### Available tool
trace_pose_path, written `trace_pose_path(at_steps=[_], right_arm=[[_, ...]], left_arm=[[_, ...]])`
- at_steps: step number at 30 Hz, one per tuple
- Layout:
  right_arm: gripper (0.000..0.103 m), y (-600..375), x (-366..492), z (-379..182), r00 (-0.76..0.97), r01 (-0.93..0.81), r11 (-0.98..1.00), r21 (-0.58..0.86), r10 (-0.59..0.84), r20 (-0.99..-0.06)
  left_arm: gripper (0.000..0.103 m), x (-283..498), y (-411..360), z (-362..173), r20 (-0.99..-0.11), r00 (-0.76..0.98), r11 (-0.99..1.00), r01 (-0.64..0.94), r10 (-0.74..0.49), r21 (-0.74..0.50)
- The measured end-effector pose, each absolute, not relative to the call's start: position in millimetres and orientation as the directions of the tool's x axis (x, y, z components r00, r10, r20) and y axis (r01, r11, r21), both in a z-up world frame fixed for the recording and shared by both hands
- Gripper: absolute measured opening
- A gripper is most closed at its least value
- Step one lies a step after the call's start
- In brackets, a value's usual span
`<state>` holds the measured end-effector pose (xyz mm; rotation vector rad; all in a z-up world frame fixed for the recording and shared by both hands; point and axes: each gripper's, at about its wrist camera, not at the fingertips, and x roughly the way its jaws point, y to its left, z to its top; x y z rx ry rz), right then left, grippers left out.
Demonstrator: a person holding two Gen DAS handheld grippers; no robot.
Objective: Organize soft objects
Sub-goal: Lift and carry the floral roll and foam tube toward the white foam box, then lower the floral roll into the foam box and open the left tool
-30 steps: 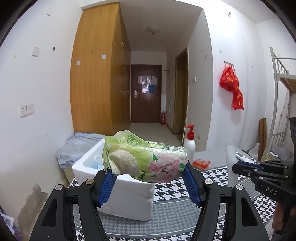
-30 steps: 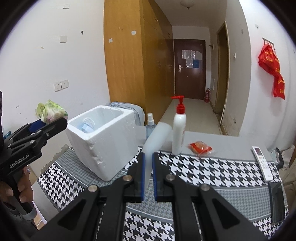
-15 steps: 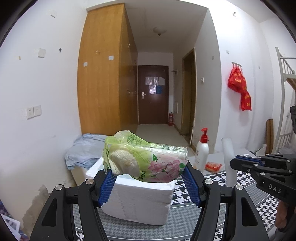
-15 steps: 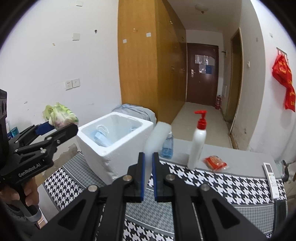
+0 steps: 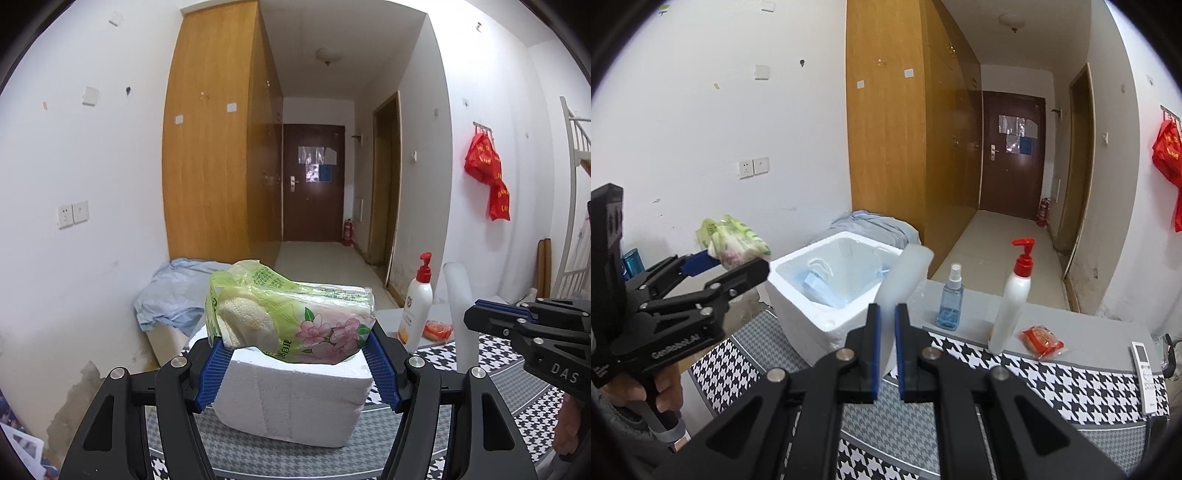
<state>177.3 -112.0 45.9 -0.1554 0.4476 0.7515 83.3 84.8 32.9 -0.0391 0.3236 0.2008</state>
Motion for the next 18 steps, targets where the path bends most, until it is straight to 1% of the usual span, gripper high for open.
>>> trace_pose_path(at_steps=[8,18], right_arm=[[0.010,-104,181,48,0.647,-0.686,0.727,0.012,0.618,-0.448],[0.010,-102,184,47,0.664,-0.668,0.744,0.006,0.600,-0.447]], left_arm=[[0.068,97,95,34,-0.334,0.928,0.983,-0.183,0.164,-0.027],[0.068,131,108,25,-0.393,0.912,0.988,-0.147,0.118,-0.044]])
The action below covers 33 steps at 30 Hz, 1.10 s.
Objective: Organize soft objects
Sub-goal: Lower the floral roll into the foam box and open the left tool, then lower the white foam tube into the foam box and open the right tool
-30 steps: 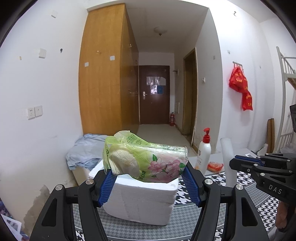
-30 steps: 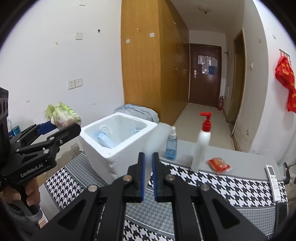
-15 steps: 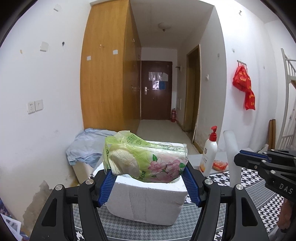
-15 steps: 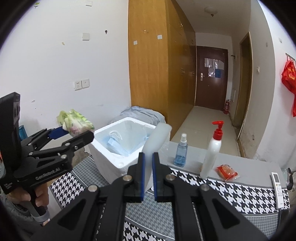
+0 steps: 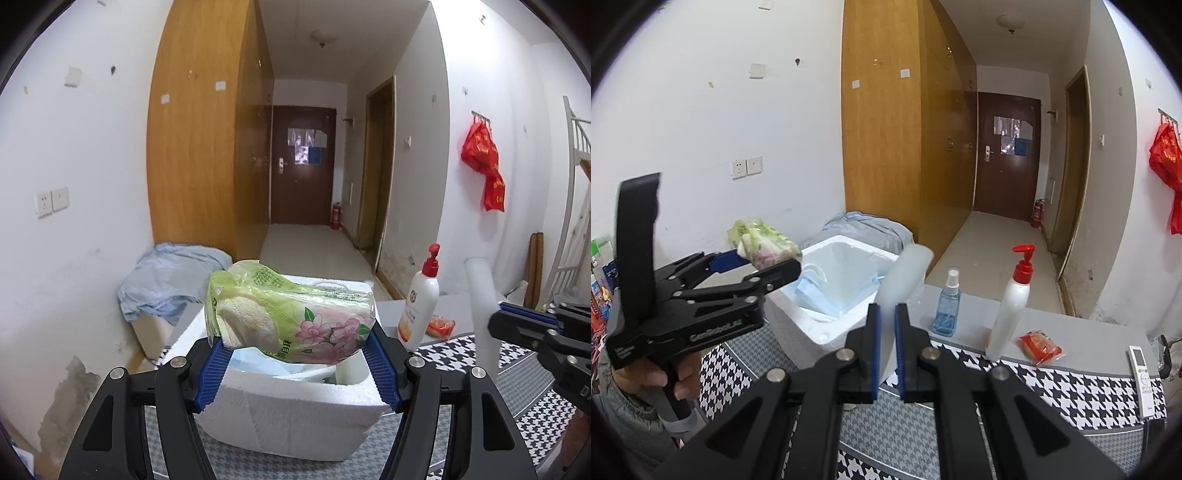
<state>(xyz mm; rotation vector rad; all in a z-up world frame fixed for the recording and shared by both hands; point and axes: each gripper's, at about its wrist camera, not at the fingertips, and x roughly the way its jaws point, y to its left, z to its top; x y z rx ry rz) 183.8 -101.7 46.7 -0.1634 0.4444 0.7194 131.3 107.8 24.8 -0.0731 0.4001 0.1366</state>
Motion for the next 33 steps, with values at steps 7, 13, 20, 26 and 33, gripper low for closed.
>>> trace_pose_path(at_steps=[7,13,20,26,33], right_arm=[[0.010,-102,184,47,0.677,-0.653,0.758,-0.001,0.582,-0.450],[0.010,-102,186,48,0.682,-0.642,0.767,0.000,0.572,-0.456],[0.010,-99,187,50,0.684,-0.644,0.765,-0.009,0.570,-0.455],[0.010,-92,190,52,0.669,-0.663,0.748,-0.008,0.588,-0.456],[0.010,-80,195,55,0.652,-0.685,0.728,-0.016,0.603,-0.460]], left_arm=[[0.070,144,113,19,-0.414,0.903,0.987,-0.148,0.113,-0.054],[0.089,148,117,16,-0.417,0.899,0.985,-0.166,0.134,-0.041],[0.102,135,127,21,-0.377,0.910,0.978,-0.205,0.172,-0.048],[0.102,124,130,24,-0.360,0.910,0.973,-0.231,0.206,-0.027],[0.102,109,133,29,-0.340,0.912,0.967,-0.252,0.228,-0.029]])
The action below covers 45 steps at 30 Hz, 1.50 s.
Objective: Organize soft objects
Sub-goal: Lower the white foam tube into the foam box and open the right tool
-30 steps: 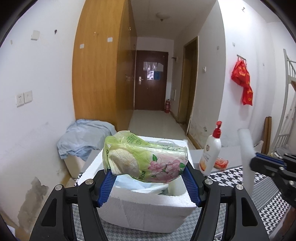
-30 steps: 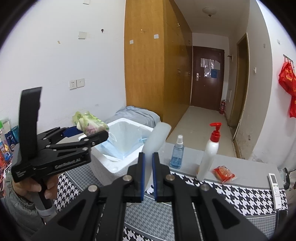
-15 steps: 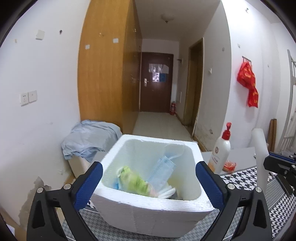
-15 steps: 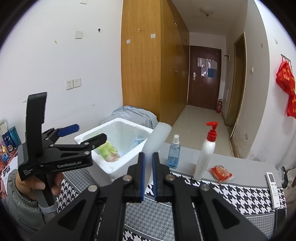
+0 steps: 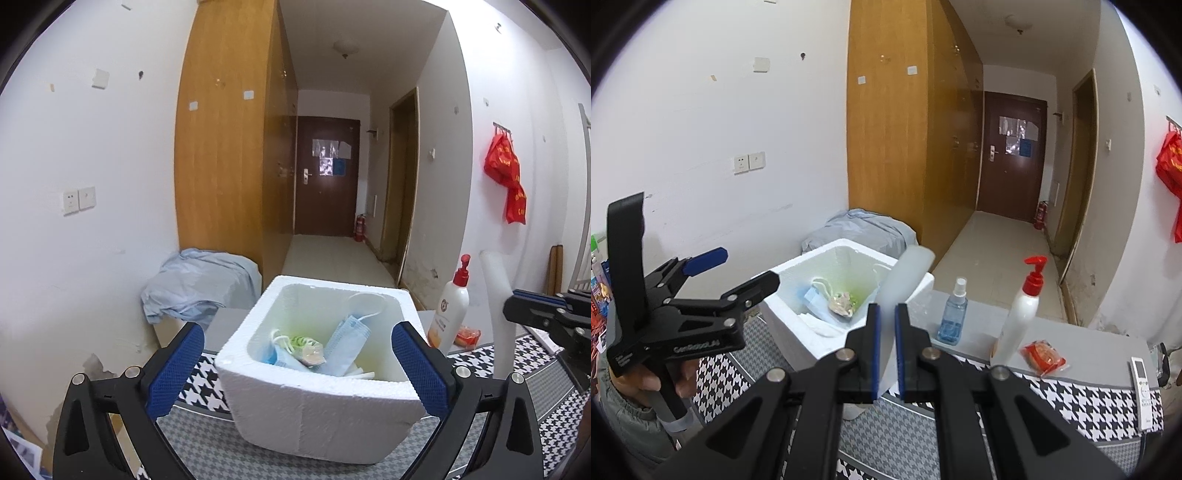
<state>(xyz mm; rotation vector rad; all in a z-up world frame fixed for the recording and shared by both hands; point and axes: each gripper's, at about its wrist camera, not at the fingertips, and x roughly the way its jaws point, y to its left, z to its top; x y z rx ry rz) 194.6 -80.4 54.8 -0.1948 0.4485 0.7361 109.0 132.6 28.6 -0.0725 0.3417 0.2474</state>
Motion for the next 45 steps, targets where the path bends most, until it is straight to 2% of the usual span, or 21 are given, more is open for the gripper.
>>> trace_pose_path(at_steps=[22,44,45], right_arm=[[0.010,-29,200,57,0.584,-0.757,0.654,-0.014,0.667,-0.462],[0.010,3,225,48,0.582,-0.751,0.660,-0.028,0.640,-0.501],[0.015,4,225,47,0.586,-0.748,0.663,-0.033,0.636,-0.503]], left_arm=[[0.102,68,149,29,-0.338,0.890,0.943,-0.332,0.307,-0.018],[0.102,46,158,25,-0.347,0.864,0.919,-0.394,0.366,-0.013],[0.102,46,159,25,-0.347,0.863,0.918,-0.396,0.368,-0.012]])
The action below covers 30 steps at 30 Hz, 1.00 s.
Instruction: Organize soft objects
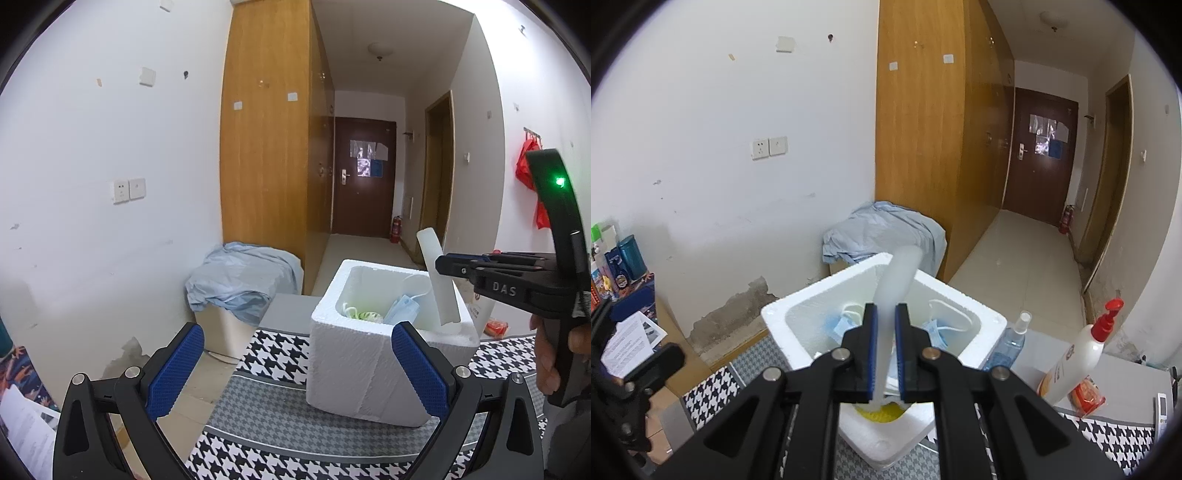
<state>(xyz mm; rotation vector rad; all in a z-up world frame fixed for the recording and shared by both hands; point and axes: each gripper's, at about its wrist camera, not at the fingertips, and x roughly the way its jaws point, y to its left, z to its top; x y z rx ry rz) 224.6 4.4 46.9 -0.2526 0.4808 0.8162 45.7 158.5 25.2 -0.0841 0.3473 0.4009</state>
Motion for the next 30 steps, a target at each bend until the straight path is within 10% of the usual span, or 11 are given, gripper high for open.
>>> trace_pose_path(at_steps=[3,6,8,30], right_arm=[[0.021,7,227,42,0.594,-0.737,0.674,-0.042,0.617,-0.516],[0.069,7,226,42,0.589,-0.736,0.677,-0.028,0.619,-0.520],[0.079,2,220,45,0.610,-0.730,0.683,-0.033,0.628,-0.483],[0.095,-30,204,57,0.642,-0.712,0.702,-0.030,0.633,-0.432]], left_arm=[[0.102,45,162,24,-0.353,0.856,0.912,-0.410,0.379,-0.015],[0.102,44,164,24,-0.352,0.855,0.910,-0.414,0.380,-0.022],[0.102,43,165,24,-0.349,0.855,0.908,-0.418,0.385,-0.024],[0.102,36,154,30,-0.336,0.870,0.918,-0.395,0.362,-0.034]])
